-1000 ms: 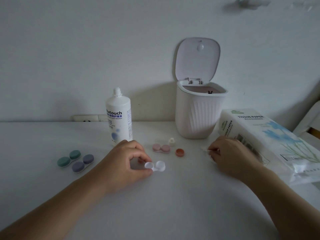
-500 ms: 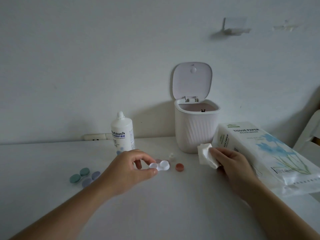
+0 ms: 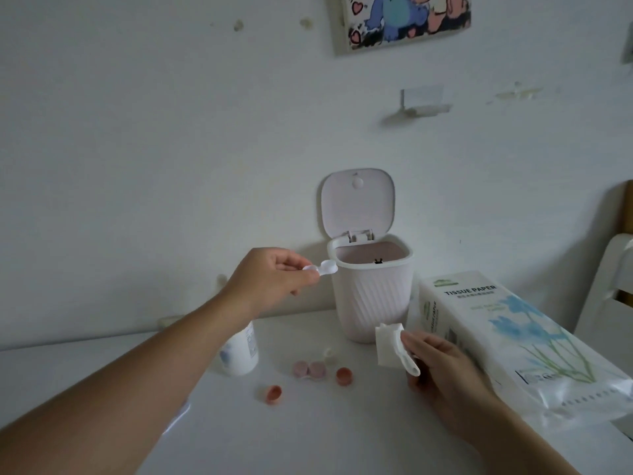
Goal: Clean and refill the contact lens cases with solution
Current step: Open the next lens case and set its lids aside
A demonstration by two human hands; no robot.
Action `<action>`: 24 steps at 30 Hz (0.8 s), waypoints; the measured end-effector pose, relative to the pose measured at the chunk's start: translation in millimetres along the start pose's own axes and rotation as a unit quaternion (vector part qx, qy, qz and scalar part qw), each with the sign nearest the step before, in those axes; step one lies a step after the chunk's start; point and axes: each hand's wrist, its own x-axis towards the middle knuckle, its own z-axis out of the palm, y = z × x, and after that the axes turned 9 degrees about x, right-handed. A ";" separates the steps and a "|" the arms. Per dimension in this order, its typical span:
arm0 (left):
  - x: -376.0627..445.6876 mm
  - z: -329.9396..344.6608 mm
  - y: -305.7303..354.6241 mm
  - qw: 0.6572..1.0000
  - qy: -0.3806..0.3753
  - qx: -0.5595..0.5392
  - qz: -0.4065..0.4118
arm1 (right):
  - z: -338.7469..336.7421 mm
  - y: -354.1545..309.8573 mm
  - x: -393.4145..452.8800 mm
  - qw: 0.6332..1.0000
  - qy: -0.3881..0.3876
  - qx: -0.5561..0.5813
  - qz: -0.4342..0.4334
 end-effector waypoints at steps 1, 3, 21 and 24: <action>9.7 1.6 5.5 1.000 0.004 0.002 -0.001 | -0.9 0.5 1.1 1.000 -0.003 -0.001 0.000; 27.8 4.7 13.9 1.000 0.009 -0.001 -0.010 | -2.1 2.1 2.5 1.000 -0.002 0.002 0.001; 100.1 32.1 63.0 0.766 -0.091 0.547 0.325 | -3.7 5.3 6.1 1.000 -0.020 0.010 -0.003; 99.6 31.5 67.3 0.678 -0.075 0.619 0.389 | -3.3 4.6 5.7 1.000 -0.015 0.004 -0.007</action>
